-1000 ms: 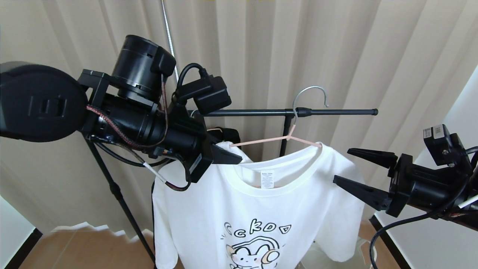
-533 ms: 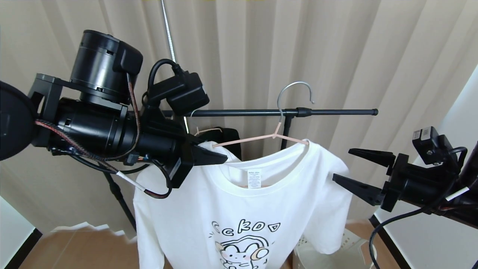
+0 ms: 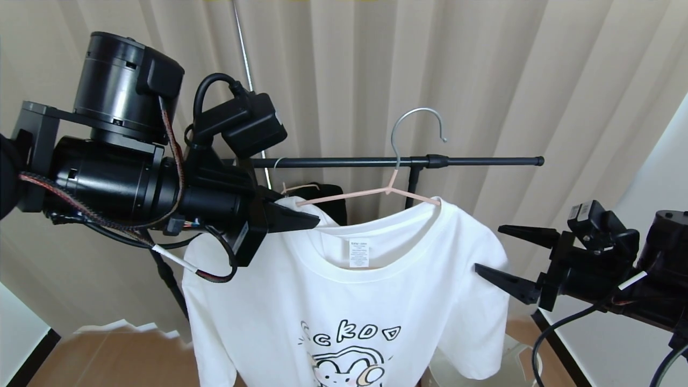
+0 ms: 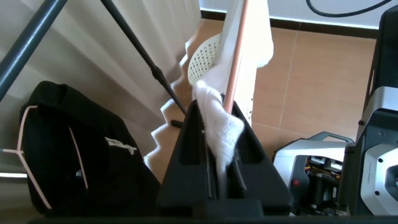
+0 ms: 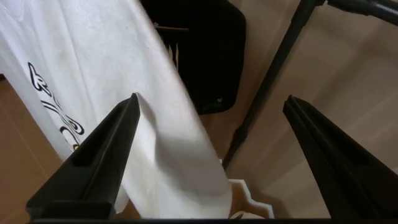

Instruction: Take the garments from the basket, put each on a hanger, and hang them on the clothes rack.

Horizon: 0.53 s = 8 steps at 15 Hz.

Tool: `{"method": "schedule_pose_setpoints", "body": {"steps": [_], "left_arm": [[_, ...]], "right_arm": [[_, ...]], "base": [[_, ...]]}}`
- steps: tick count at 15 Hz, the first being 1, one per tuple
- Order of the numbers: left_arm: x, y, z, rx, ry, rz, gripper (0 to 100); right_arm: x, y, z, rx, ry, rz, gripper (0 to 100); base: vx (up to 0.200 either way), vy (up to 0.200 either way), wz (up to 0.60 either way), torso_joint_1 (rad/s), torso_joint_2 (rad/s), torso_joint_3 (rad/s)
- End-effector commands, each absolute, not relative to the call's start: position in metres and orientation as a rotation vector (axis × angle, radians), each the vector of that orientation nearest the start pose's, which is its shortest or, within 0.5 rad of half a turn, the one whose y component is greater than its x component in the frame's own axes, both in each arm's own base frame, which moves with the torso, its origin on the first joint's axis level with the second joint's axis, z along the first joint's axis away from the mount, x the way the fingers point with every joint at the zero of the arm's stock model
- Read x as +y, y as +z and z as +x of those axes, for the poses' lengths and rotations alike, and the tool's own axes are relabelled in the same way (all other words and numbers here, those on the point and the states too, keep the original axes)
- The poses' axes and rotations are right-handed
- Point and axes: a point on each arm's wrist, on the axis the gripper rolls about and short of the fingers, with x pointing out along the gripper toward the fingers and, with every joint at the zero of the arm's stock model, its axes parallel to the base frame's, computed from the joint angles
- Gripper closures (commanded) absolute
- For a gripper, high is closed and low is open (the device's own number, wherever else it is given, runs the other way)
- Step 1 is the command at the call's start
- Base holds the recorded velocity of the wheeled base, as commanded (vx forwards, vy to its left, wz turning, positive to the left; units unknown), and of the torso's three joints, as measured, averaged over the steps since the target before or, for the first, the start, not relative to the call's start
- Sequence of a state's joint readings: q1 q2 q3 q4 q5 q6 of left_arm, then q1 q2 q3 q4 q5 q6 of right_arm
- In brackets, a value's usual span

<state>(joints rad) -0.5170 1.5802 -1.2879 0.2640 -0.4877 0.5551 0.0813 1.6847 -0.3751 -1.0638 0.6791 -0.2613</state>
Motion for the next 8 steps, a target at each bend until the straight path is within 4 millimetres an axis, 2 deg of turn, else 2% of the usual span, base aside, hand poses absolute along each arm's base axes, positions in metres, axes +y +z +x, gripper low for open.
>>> {"method": "schedule_pose_setpoints", "body": {"steps": [1,8], "left_arm": [[-0.144,0.270,0.235,0.290,-1.106,0.501,100],[-0.138,0.271,0.233,0.291,-1.092,0.497,100]], "right_arm": [[0.031,0.115,0.248,0.160,0.781,-0.209,0],[0.029,0.098,0.248,0.170,0.800,-0.337,0]], "base": [[0.000,0.000,0.00,0.000,0.00,0.000],[0.000,0.000,0.00,0.000,0.00,0.000]]}}
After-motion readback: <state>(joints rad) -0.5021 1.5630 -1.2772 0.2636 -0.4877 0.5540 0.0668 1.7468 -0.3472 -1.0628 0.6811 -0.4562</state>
